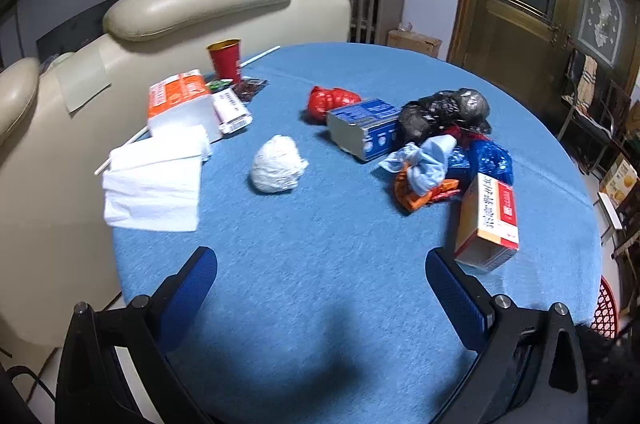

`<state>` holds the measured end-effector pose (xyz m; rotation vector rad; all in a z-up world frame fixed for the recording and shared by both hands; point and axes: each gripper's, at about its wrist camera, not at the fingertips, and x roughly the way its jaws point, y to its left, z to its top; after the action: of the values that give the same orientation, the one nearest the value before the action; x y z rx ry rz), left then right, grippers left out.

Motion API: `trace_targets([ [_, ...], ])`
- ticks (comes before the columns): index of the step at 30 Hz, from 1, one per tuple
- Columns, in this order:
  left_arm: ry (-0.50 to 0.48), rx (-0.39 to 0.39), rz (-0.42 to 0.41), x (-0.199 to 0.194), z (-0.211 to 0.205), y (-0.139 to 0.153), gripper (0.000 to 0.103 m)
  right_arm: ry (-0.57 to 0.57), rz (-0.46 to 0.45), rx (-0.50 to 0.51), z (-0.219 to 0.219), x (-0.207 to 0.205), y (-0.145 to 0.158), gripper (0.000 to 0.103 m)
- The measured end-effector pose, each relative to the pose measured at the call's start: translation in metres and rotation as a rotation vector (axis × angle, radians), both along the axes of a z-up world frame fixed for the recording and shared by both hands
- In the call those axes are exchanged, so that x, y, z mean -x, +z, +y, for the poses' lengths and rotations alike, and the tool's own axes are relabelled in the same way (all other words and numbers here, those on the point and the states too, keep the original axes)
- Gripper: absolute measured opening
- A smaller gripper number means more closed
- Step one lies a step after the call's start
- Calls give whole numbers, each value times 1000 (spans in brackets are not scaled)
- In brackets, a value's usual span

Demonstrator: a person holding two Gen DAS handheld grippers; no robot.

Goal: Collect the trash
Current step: 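Grasp the clear plastic container with the right tool while the left tool grasps the red-white medicine box, then carry both items over the red basket and open both tools to drop them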

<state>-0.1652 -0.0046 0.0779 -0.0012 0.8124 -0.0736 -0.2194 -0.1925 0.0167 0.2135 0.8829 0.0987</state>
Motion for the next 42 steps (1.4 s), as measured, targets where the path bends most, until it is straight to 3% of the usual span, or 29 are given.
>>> trace_targets([
  [1, -11, -3, -2, -2, -5, 1, 103, 3, 11, -19, -2, -1, -4, 43],
  [11, -157, -47, -2, -30, -84, 8, 103, -50, -35, -95, -43, 31, 0, 43],
  [16, -225, -76, 34, -39, -130, -5, 103, -160, -64, -117, -84, 53, 7, 43],
  [21, -235, -118, 85, -52, -147, -26, 103, -238, -85, -121, -114, 70, 12, 43],
  [22, -241, -114, 91, -53, -148, -29, 99, -250, -89, -124, -118, 72, 13, 43],
  [24, -277, -95, 135, -55, -149, -36, 51, -264, -92, -131, -126, 74, 13, 43],
  [34, -336, -42, 75, -17, -154, -13, 51, -312, -123, -140, -140, 86, 19, 42],
  [42, -497, 17, 20, 24, -202, 17, 51, -457, -164, -83, -191, 122, 35, 43],
])
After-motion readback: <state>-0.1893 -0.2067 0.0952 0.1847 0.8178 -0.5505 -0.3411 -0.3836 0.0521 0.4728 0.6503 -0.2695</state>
